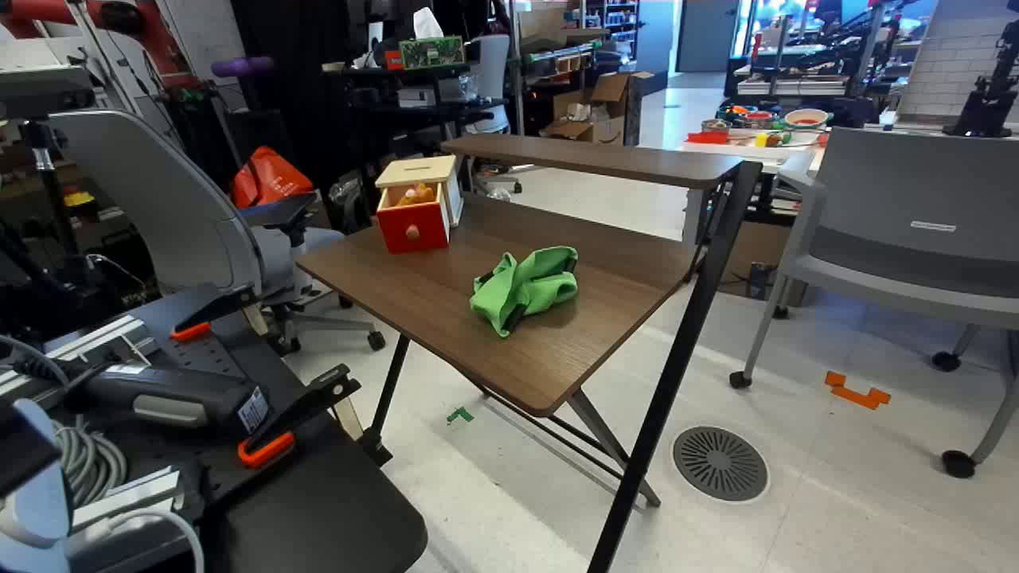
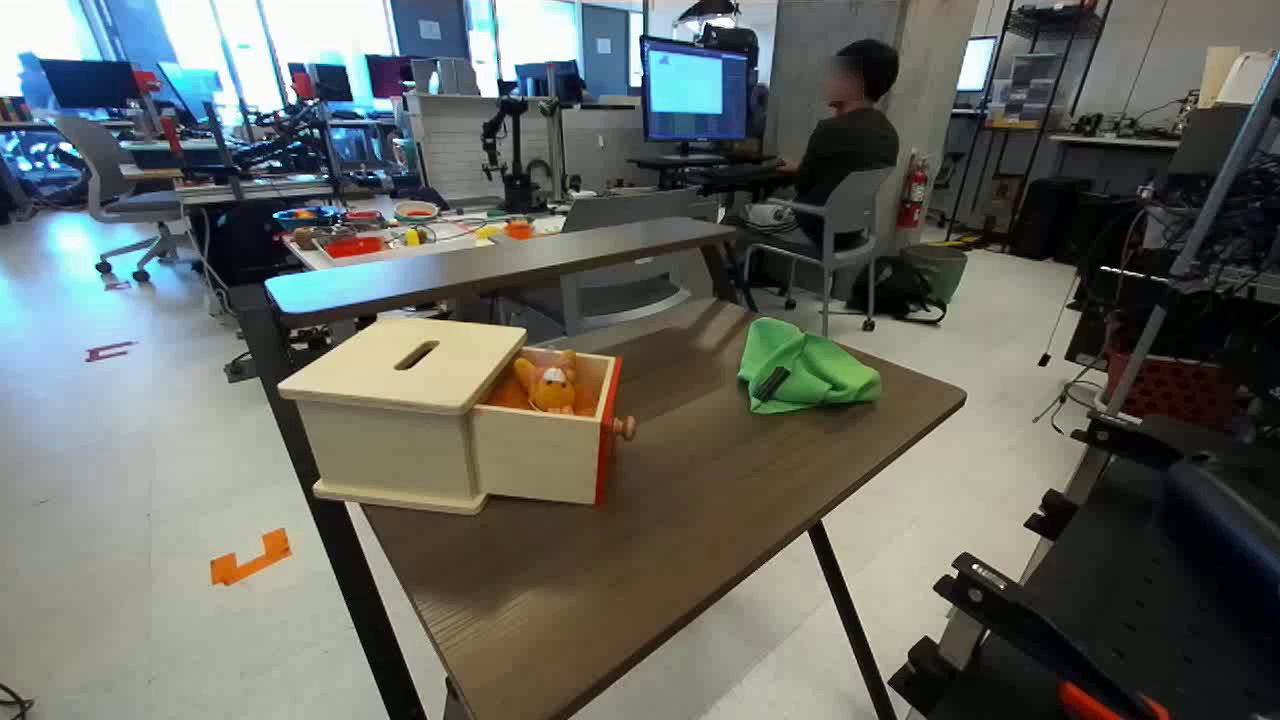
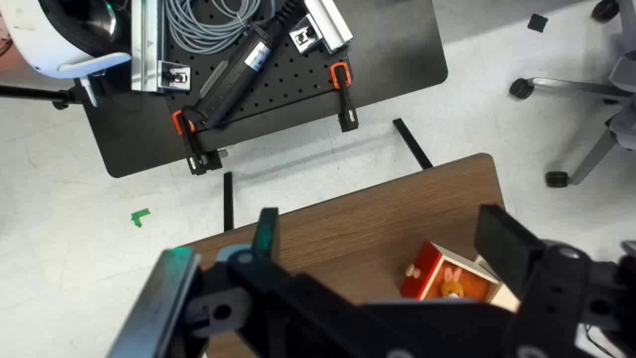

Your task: Move the green towel forwards

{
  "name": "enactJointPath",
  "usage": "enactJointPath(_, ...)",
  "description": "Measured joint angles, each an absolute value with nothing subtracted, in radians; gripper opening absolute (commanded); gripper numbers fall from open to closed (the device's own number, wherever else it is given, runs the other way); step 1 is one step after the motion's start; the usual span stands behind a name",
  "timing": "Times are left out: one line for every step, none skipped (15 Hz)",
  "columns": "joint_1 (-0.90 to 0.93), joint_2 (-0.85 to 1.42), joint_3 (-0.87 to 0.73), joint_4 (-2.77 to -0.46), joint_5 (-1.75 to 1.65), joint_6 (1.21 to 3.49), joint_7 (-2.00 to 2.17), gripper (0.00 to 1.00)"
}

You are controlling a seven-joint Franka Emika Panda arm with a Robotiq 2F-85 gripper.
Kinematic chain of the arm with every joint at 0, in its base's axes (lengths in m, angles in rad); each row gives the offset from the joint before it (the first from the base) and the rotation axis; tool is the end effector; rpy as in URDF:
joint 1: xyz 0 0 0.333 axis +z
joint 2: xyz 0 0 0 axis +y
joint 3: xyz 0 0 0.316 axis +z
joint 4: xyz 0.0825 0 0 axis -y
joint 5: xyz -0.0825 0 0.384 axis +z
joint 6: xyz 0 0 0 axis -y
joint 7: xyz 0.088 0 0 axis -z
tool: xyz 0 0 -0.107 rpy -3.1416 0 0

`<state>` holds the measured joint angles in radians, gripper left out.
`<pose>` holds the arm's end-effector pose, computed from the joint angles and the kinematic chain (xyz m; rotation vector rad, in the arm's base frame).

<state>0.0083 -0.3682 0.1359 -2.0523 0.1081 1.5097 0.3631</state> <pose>0.4159 0.0807 0.5739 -3.0925 0.3654 0.2910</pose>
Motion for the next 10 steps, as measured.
enactJointPath(0.008,-0.368,0.136,-2.051,0.108,1.51,0.363,1.0)
enactJointPath(0.008,-0.368,0.136,-2.051,0.108,1.51,0.363,1.0)
enactJointPath(0.008,-0.368,0.136,-2.051,0.108,1.51,0.363,1.0)
enactJointPath(0.008,-0.368,0.136,-2.051,0.108,1.51,0.363,1.0)
enactJointPath(0.008,-0.368,0.136,-2.053,0.108,1.512,0.363,1.0)
enactJointPath(0.008,-0.366,0.136,-2.055,0.107,1.522,0.365,1.0)
enactJointPath(0.007,-0.363,0.136,-2.061,0.106,1.55,0.373,1.0)
enactJointPath(0.007,-0.358,0.136,-2.07,0.103,1.591,0.385,1.0)
enactJointPath(0.006,-0.347,0.136,-2.081,0.099,1.638,0.397,1.0)
enactJointPath(0.005,-0.33,0.136,-2.092,0.095,1.685,0.411,1.0)
